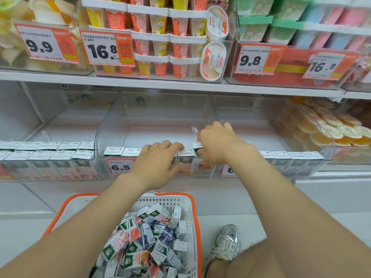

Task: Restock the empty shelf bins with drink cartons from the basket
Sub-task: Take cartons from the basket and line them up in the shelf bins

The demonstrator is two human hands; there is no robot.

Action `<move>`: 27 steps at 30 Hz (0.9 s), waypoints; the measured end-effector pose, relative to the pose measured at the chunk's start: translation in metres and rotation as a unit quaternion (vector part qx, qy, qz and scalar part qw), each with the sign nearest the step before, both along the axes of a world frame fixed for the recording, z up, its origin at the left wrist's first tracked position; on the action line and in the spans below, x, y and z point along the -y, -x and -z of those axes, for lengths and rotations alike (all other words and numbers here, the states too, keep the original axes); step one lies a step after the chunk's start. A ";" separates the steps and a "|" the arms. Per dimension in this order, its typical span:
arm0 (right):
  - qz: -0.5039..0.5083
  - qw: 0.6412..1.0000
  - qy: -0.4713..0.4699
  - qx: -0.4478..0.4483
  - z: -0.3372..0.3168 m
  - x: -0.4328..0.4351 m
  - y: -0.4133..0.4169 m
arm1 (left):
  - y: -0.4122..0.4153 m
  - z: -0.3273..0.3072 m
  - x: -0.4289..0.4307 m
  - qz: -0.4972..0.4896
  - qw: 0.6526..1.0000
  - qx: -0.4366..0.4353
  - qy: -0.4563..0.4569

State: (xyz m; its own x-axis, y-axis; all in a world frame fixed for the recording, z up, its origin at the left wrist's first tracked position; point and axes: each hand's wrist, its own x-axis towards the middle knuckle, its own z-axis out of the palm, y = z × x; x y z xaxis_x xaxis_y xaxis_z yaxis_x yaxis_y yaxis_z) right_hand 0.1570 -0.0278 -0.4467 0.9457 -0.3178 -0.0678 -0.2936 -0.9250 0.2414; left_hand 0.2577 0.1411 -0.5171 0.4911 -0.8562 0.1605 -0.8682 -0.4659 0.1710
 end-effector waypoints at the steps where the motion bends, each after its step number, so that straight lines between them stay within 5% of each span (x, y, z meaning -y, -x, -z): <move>1: 0.000 1.000 -0.001 -0.002 0.000 -0.001 0.000 | -0.002 0.002 -0.002 0.008 1.000 0.008 -0.002; 14: -0.013 0.999 -0.029 0.039 -0.002 -0.005 0.009 | -0.016 0.022 -0.026 -0.039 0.996 0.077 0.003; 27: 0.019 0.995 0.010 -0.099 -0.001 -0.016 0.008 | -0.019 0.007 -0.037 -0.017 0.997 0.050 -0.053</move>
